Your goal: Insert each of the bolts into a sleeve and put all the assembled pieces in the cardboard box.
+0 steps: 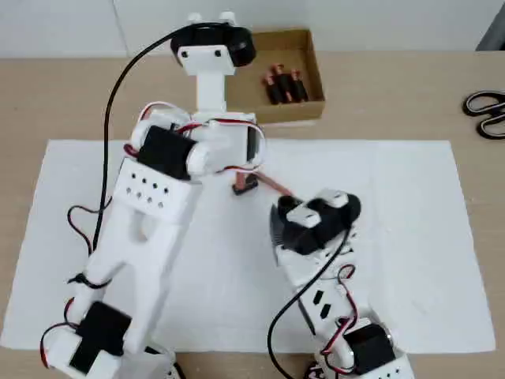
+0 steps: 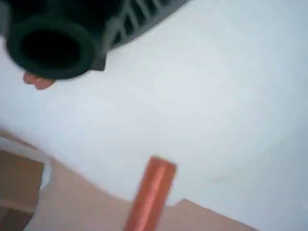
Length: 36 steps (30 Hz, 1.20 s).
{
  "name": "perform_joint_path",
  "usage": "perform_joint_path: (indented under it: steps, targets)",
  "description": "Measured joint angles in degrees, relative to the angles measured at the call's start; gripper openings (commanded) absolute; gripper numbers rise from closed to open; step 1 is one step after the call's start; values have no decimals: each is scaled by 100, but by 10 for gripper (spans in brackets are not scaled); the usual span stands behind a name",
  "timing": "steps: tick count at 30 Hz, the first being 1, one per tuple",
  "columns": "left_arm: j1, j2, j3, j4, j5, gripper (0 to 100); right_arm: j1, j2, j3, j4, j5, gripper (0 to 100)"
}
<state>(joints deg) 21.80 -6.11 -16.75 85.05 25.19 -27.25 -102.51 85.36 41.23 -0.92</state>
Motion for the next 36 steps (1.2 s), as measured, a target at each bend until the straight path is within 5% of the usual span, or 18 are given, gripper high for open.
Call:
perform_joint_path:
  steps: [13, 17, 23, 28, 36]
  targets:
    - [-114, -2611, 765, -651, 9, 6, -70, 0, 0, 0, 0, 4]
    - [-132, -3622, 1934, -1073, 9, 6, -88, 0, 0, 0, 0, 4]
    - [-132, -4958, 4396, -2831, -369, 6, -88, 0, 0, 0, 0, 4]
    - [-70, -5213, 6084, -4070, -589, 6, -88, 0, 202, 0, 0, 4]
    - [325, -4949, 6136, -3912, -589, 6, -457, 0, 246, 0, 0, 4]
